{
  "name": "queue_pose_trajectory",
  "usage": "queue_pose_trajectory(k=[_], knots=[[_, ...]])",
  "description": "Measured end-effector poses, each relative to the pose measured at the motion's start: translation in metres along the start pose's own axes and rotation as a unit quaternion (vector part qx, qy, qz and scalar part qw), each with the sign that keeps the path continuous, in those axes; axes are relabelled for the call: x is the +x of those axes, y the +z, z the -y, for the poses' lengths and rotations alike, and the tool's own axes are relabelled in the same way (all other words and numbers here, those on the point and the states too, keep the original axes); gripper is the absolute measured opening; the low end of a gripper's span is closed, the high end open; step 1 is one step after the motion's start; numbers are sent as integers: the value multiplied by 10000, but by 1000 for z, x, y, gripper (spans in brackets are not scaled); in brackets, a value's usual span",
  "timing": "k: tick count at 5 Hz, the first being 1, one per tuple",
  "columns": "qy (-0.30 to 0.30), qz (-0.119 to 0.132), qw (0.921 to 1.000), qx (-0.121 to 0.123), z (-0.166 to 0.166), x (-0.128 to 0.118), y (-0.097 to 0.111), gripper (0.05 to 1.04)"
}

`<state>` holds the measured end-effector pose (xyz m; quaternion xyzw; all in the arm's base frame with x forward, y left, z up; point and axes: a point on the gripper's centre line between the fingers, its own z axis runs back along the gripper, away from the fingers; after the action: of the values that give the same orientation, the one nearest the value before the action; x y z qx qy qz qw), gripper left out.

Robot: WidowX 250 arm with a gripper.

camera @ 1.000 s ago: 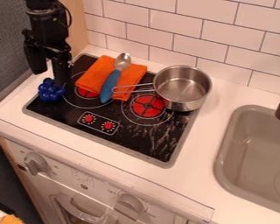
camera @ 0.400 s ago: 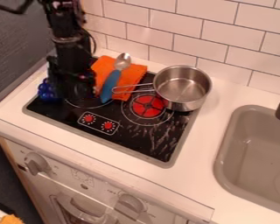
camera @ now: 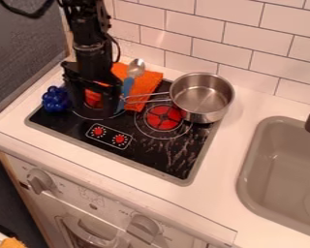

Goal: Moved the blue spoon to the bottom right side of the burner

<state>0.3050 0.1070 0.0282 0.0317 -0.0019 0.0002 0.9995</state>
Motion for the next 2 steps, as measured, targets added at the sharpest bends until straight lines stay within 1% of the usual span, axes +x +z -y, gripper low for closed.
queue_pose_trajectory(k=[1, 2], knots=[[257, 8, 9997, -32, 0, 4, -7, 1001], [349, 34, 9994, 3, 1, 8, -7, 1001]])
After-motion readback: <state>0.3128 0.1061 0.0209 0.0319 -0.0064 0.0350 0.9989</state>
